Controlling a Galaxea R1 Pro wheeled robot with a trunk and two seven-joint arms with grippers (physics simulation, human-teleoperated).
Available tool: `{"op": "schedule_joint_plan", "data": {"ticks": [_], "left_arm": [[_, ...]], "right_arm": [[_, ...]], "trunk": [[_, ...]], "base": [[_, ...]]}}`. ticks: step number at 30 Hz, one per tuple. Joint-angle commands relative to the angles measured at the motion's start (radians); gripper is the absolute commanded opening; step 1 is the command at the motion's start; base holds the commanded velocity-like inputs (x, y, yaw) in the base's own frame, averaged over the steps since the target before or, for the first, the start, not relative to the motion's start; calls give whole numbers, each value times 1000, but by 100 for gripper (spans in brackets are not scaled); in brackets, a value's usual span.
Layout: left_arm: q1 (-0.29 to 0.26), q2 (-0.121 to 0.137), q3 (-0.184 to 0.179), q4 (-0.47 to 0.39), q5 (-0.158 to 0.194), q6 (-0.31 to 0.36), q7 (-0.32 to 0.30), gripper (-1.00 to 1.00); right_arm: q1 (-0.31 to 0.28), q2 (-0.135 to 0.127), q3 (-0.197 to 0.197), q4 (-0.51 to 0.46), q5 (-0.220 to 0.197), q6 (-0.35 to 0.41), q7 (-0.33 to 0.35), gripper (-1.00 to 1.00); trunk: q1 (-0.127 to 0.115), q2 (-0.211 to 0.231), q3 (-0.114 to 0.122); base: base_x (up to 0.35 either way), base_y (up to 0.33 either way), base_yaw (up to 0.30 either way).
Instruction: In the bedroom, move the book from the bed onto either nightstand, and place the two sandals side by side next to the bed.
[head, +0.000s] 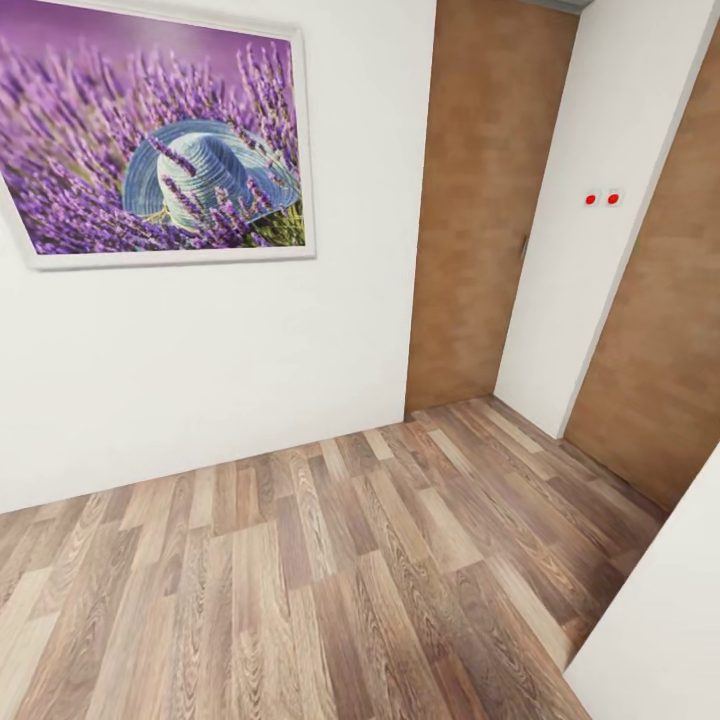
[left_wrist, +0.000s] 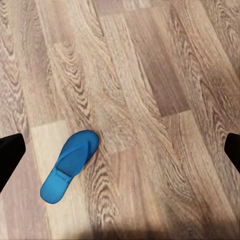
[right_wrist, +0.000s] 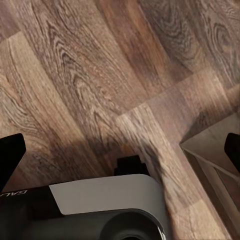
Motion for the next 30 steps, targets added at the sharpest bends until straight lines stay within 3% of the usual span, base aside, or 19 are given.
{"op": "schedule_joint_plan", "data": {"ticks": [1,30], "left_arm": [[0,0,0,1,6,-3,0,100],[0,1,0,1,6,-3,0,100]], "right_arm": [[0,0,0,0,-8,-2,0,100],[0,1,2,0,-8,-2,0,100]], "trunk": [[0,0,-1],[0,0,-1]], "base": [[52,0,-31],[4,0,-188]]}}
